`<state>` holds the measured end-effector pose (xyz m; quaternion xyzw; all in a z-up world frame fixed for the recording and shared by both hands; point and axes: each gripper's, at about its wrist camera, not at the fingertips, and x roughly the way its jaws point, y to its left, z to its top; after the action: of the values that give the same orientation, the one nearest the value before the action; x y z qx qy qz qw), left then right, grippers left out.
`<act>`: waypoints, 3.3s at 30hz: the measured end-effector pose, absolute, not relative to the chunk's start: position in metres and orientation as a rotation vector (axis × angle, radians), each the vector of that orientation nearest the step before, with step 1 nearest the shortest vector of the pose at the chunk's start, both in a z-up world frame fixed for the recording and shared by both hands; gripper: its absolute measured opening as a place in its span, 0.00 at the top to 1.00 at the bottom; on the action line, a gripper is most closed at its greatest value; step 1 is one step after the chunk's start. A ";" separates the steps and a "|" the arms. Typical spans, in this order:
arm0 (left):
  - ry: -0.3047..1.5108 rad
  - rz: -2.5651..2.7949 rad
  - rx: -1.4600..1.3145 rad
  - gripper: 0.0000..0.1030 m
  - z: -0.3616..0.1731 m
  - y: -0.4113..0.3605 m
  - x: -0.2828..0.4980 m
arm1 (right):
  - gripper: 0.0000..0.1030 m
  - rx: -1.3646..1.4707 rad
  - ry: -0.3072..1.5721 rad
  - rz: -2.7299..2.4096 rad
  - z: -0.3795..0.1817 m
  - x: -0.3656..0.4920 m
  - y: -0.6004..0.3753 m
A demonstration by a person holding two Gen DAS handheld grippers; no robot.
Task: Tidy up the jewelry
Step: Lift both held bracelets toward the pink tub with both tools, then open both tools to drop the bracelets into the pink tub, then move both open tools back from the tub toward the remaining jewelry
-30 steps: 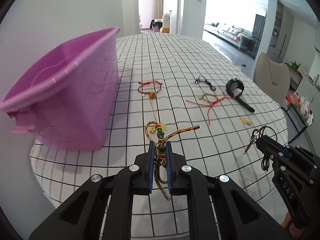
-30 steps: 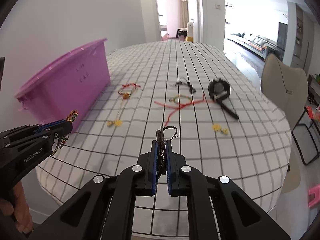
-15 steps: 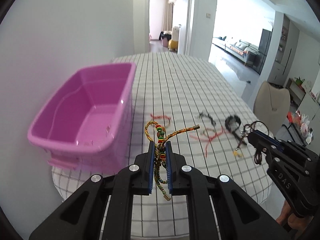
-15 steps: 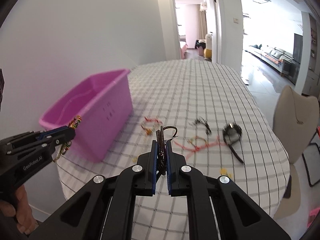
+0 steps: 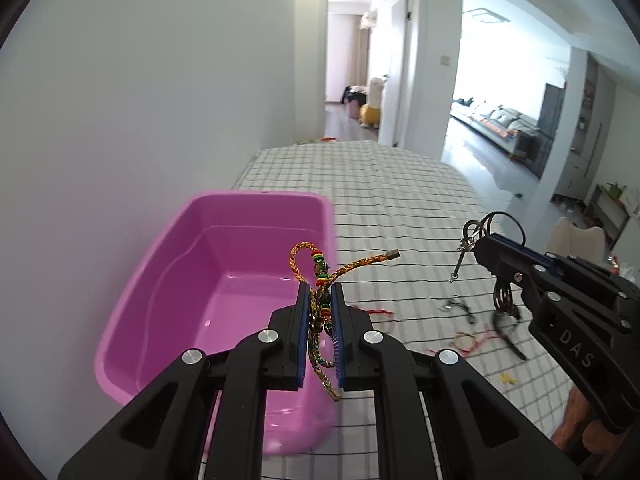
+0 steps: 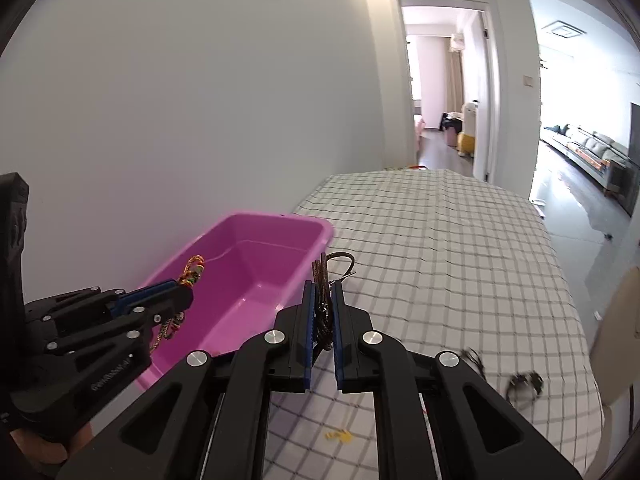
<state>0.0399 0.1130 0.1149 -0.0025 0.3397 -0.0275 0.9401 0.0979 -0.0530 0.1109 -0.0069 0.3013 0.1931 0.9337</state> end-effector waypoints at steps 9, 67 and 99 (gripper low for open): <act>0.767 0.117 -0.076 0.90 0.090 0.160 0.072 | 0.92 -0.081 0.692 0.605 0.094 0.149 0.010; 1.023 0.400 -0.194 0.08 0.034 0.235 0.081 | 0.47 -0.143 0.987 0.689 0.037 0.198 0.063; 0.806 -0.041 -0.021 0.06 0.073 0.116 0.015 | 0.38 0.054 0.932 0.233 0.041 0.054 -0.124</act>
<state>0.0148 0.1159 0.0728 -0.0104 0.3922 -0.0199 0.9196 0.0539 -0.1242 0.0410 0.0258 0.4483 0.1119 0.8865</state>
